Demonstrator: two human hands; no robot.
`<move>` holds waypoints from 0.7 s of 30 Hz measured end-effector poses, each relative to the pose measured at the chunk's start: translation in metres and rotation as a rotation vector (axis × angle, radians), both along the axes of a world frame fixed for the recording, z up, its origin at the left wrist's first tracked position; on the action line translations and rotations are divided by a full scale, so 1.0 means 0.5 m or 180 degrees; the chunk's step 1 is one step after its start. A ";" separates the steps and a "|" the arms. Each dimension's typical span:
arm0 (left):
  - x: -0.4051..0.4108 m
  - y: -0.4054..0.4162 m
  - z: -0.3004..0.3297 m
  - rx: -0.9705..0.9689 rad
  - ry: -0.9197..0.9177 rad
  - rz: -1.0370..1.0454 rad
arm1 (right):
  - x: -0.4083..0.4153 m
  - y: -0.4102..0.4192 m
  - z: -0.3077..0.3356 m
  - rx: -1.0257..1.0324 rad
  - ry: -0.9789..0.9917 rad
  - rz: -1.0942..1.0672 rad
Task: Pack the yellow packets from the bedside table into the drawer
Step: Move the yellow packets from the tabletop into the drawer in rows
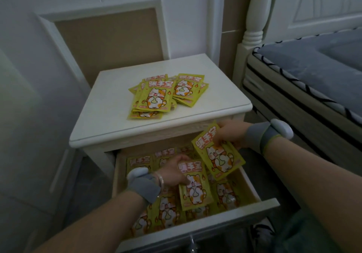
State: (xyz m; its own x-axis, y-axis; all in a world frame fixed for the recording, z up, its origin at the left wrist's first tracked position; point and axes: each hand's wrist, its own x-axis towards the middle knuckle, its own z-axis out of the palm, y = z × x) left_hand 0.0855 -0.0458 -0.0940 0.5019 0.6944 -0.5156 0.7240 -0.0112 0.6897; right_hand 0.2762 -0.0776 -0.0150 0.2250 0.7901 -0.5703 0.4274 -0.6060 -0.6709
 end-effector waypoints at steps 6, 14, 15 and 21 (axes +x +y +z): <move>0.022 -0.040 -0.037 0.0336 0.0513 -0.0563 | 0.003 -0.003 -0.007 -0.0001 -0.0037 -0.0013; 0.021 -0.058 -0.056 0.1488 0.1478 -0.1420 | 0.007 0.000 -0.006 -0.0124 -0.0969 0.0523; 0.019 -0.057 -0.058 0.1601 0.1596 -0.1475 | 0.007 0.000 -0.006 -0.0149 -0.1081 0.0587; 0.018 -0.050 -0.048 0.2162 0.1669 -0.1327 | -0.001 0.001 -0.014 -0.0526 -0.1353 0.1287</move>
State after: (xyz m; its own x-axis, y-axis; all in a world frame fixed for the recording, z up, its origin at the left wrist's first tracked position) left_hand 0.0947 -0.0709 -0.1179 0.5960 0.7458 -0.2976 0.7865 -0.6169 0.0295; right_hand 0.2755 -0.0773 -0.0220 0.1606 0.7691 -0.6186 0.8551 -0.4214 -0.3020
